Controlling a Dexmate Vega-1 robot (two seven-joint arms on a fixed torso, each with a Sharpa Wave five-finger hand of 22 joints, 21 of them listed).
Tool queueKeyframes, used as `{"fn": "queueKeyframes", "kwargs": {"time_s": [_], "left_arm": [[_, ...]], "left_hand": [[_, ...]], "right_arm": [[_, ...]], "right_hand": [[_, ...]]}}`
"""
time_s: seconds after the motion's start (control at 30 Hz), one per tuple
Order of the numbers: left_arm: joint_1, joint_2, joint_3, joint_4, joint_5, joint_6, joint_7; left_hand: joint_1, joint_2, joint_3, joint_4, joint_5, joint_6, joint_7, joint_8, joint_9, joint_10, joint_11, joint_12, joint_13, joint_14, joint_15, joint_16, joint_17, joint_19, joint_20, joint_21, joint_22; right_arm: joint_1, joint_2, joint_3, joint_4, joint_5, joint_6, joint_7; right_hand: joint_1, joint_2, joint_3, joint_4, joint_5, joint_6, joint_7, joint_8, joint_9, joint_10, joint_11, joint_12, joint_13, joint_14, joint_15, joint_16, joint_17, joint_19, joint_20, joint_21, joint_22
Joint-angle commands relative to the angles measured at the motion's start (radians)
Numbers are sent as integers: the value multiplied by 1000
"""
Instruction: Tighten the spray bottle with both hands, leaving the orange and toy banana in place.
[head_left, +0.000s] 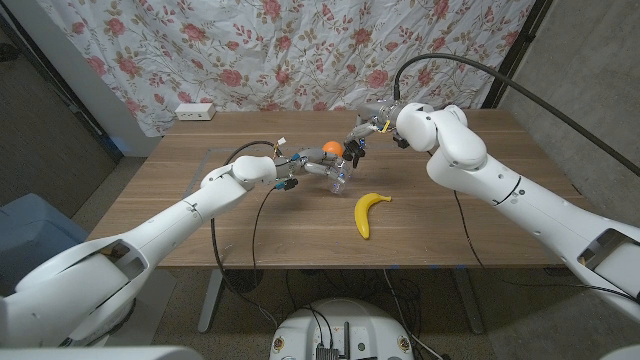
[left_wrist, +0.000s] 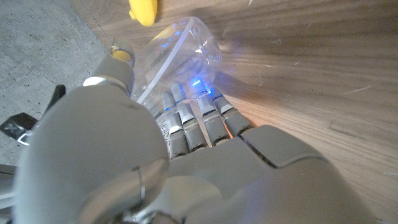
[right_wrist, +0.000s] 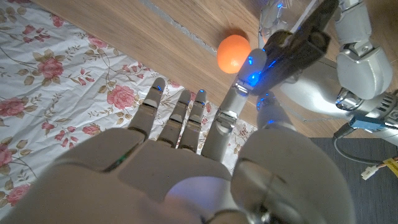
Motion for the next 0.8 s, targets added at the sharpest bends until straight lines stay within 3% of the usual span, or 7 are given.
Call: {"fn": "queueKeyframes", "kwargs": {"time_s": [0.03, 0.33, 0.5, 0.8], "left_arm": [[-1, -5, 2, 10, -2, -10, -3], [0, -6, 0, 14, -2, -17, 0], [1, -8, -1, 20, -4, -24, 1], [3, -12, -2, 31, -5, -39, 2]], "left_hand": [[14, 115, 19, 9, 7, 75, -20, 58, 2, 55, -55, 2, 3, 9, -143, -1, 2, 8, -58, -3, 4], [12, 115, 20, 8, 7, 80, -19, 61, 1, 54, -54, -1, 4, 9, -141, -4, 1, 8, -58, -3, 4], [11, 115, 21, 8, 6, 81, -22, 63, 1, 55, -57, -2, 5, 9, -141, -5, 1, 7, -57, -3, 4], [10, 115, 20, 7, 6, 82, -21, 65, 0, 56, -55, -3, 6, 9, -141, -6, 2, 7, -57, -3, 4]], "right_arm": [[4, 5, -12, 2, 9, -30, -20], [8, -15, -3, -7, 34, -15, -39], [13, -26, 1, -11, 41, -5, -43], [21, -40, 8, -23, 32, 6, -50]], "right_hand": [[18, 1, 10, -3, 13, 18, 2, 9, 3, 15, 1, -4, 2, 12, -4, 7, 0, 14, -1, -3, 4], [18, -9, 7, 3, 18, 19, 0, 9, 6, 23, 2, -9, 2, 22, 2, 10, 0, 17, -1, -3, 4], [-38, -37, -20, 28, 9, 3, 4, 18, 29, 23, 5, -20, 3, 22, 20, 8, 2, 19, 4, -4, 4], [-107, -58, -49, 51, -4, -15, 7, 3, 17, 20, 13, -31, 5, 22, 25, 6, 6, 19, 8, -5, 5]]}}
